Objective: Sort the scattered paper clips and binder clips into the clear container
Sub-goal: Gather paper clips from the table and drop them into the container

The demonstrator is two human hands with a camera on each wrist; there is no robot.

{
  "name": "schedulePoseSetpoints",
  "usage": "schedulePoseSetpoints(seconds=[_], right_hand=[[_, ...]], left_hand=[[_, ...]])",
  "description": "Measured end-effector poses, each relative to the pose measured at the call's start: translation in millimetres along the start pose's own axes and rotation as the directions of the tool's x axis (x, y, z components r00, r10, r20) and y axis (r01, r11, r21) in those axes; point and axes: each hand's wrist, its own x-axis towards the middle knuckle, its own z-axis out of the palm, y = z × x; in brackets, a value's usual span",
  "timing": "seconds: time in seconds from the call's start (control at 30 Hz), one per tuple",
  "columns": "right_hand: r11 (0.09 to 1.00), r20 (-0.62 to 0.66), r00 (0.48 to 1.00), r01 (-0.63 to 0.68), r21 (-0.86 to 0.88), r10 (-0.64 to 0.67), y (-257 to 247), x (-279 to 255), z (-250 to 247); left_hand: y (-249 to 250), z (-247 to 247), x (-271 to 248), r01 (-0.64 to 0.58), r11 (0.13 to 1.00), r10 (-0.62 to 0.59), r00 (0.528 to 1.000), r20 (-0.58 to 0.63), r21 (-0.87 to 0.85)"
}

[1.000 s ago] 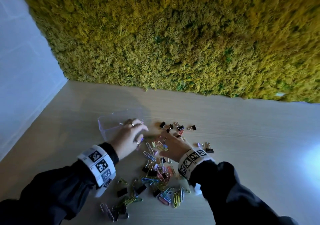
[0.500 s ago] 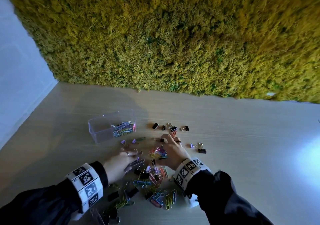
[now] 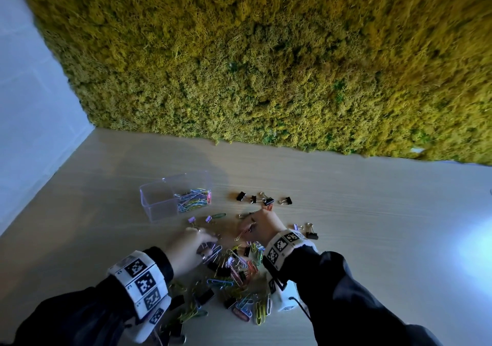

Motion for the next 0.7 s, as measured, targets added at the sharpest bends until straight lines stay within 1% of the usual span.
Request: schedulePoseSetpoints(seconds=[0.07,0.1,0.13,0.17,0.2,0.23,0.27,0.3,0.33,0.37,0.4,0.43,0.47,0.5,0.53,0.57,0.6,0.63,0.7], right_hand=[[0.993,-0.024,0.999,-0.020,0.114,0.023,7.4,1.2,-3.6],[0.984,-0.038,0.999,-0.030,0.176,0.037,10.8,1.1,-6.2],[0.965,-0.047,0.998,-0.032,0.261,0.046,14.4,0.9,-8.6],[0.935,-0.046,0.998,-0.028,0.354,0.048,14.8,-1.1,-12.5],[0.896,-0.044,0.998,-0.021,0.444,0.046,14.0,-2.5,-16.2],[0.856,-0.051,0.998,-0.008,0.516,0.040,9.6,-5.6,-21.0],[0.818,-0.068,0.997,0.009,0.575,0.036,3.7,-8.8,-25.3],[0.787,-0.086,0.996,0.028,0.616,0.031,-4.5,-13.6,-29.9],[0.762,-0.099,0.995,0.055,0.645,0.012,-14.4,-18.1,-33.7],[0.756,-0.104,0.994,0.082,0.650,-0.019,-25.0,-22.4,-36.1],[0.768,-0.102,0.993,0.116,0.629,-0.066,-37.1,-27.4,-37.4],[0.813,-0.097,0.988,0.151,0.562,-0.117,-49.7,-32.8,-37.8],[0.876,-0.094,0.982,0.189,0.445,-0.164,-60.6,-37.0,-36.8],[0.930,-0.102,0.971,0.236,0.282,-0.216,-70.9,-41.6,-36.4],[0.953,-0.117,0.956,0.283,0.111,-0.271,-78.7,-45.4,-35.9],[0.947,-0.126,0.939,0.321,-0.017,-0.320,-85.3,-49.4,-35.9],[0.936,-0.134,0.927,0.344,-0.074,-0.351,-89.5,-52.4,-36.9],[0.931,-0.157,0.917,0.358,-0.075,-0.366,-91.5,-55.3,-38.5],[0.929,-0.248,0.901,0.371,0.012,-0.357,-91.8,-58.6,-45.3]], left_hand=[[-1.1,-4.0,-1.8,0.008,0.980,-0.027,0.995,-0.095,-0.198],[-1.8,-5.3,-1.6,0.008,0.941,-0.061,0.987,-0.146,-0.338],[-1.5,-7.0,-1.1,0.015,0.874,-0.115,0.977,-0.177,-0.485],[-0.4,-9.4,-0.6,0.021,0.776,-0.173,0.968,-0.181,-0.631],[1.4,-12.3,0.5,0.033,0.646,-0.230,0.961,-0.153,-0.763],[2.9,-15.5,2.7,0.061,0.482,-0.283,0.955,-0.089,-0.874],[4.1,-18.4,6.3,0.113,0.280,-0.316,0.948,0.020,-0.953],[5.0,-20.2,10.1,0.177,0.062,-0.313,0.938,0.149,-0.982],[4.6,-20.6,14.3,0.254,-0.132,-0.274,0.920,0.281,-0.958],[7.0,-21.7,16.2,0.342,-0.267,-0.191,0.898,0.397,-0.901],[9.5,-20.4,17.9,0.412,-0.339,-0.090,0.881,0.465,-0.846],[14.4,-18.8,18.3,0.442,-0.374,-0.001,0.879,0.477,-0.815],[21.1,-17.3,18.8,0.438,-0.388,0.048,0.888,0.457,-0.811],[27.6,-16.1,20.0,0.410,-0.389,0.050,0.904,0.425,-0.825],[34.7,-16.3,22.1,0.387,-0.389,0.048,0.915,0.401,-0.836],[39.6,-16.4,23.3,0.366,-0.393,0.030,0.922,0.387,-0.843],[41.4,-16.0,23.5,0.344,-0.409,0.011,0.928,0.372,-0.846],[40.4,-15.5,22.6,0.312,-0.422,-0.007,0.938,0.347,-0.851],[34.9,-15.5,20.6,0.249,-0.485,-0.028,0.954,0.299,-0.839]])
